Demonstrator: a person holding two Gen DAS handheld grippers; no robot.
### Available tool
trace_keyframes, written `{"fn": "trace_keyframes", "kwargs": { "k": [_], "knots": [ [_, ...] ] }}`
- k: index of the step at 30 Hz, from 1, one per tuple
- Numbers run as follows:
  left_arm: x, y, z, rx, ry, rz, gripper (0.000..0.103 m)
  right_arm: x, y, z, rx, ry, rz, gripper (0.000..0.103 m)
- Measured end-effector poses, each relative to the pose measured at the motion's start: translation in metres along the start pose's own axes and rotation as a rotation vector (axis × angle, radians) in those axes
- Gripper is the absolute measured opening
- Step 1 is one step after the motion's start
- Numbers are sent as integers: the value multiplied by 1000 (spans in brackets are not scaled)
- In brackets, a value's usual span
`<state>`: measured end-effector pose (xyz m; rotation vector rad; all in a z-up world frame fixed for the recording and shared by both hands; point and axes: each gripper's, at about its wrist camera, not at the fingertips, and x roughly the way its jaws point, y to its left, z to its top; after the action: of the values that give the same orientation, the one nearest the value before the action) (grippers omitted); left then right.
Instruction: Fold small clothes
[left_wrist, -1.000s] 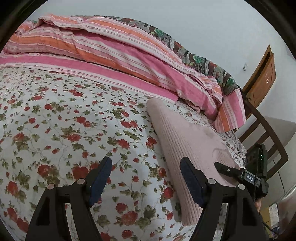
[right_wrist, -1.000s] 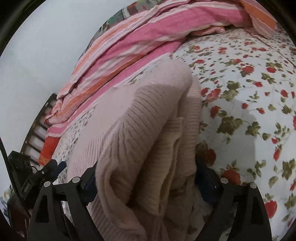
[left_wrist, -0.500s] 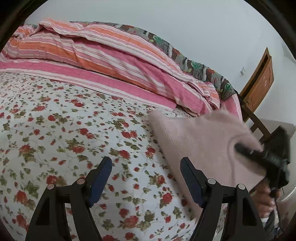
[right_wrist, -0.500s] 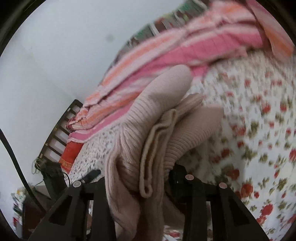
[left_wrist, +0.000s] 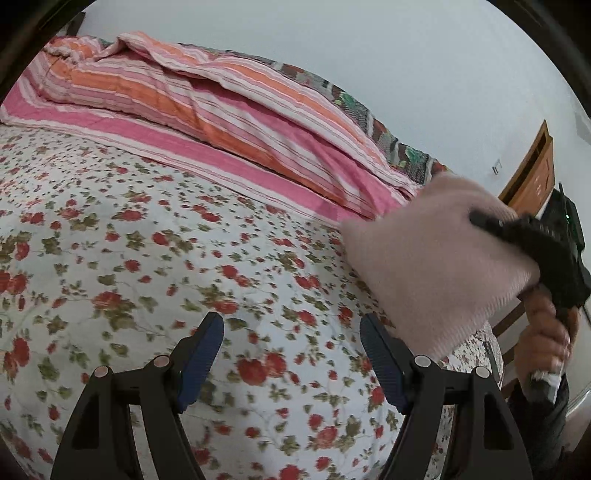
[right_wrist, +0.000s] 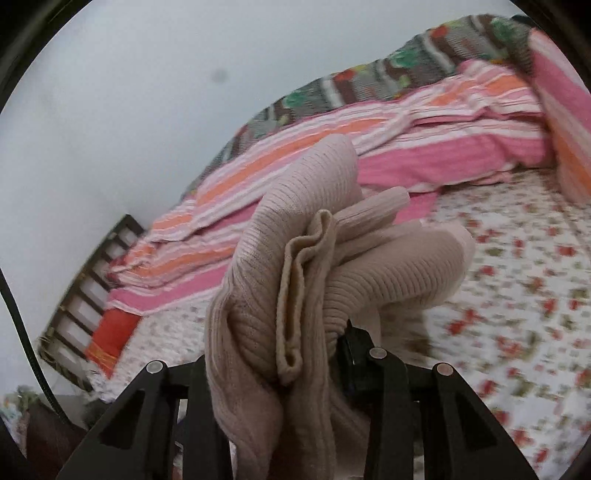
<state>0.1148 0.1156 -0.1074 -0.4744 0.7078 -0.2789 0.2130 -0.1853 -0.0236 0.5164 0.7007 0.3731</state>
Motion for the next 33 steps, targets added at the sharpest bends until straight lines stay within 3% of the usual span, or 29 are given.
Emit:
{"fn": "trace_keyframes", "kwargs": {
  "k": [4,8,11,16,18,21,26,27,29,33],
  "knots": [
    [0,6,-2,31,13,24,74,37,-29,-8,139,32,124,35],
    [8,-1,-11,107,48,46,74,86,-96,-38,180,166,-51,38],
    [25,-16,-20,159,95,39,74,84,-130,-45,223,168,-47,50],
    [52,-53,-36,287,152,29,74,46,-108,-42,-4,117,-123,52],
    [64,-63,-39,309,169,53,74,31,-103,-44,-64,103,-116,52],
    [73,-77,-43,335,164,71,58,14,-99,-51,-82,91,-78,52],
    [77,-91,-45,347,158,53,17,13,-96,-58,-73,105,-44,52],
    [72,-92,-43,353,124,57,15,17,-95,-60,-66,116,-43,50],
    [56,-85,-32,312,60,34,13,21,-92,-61,-59,138,-30,35],
    [41,-61,-21,279,45,93,13,16,-84,-65,-93,127,-1,35]
  ]
}}
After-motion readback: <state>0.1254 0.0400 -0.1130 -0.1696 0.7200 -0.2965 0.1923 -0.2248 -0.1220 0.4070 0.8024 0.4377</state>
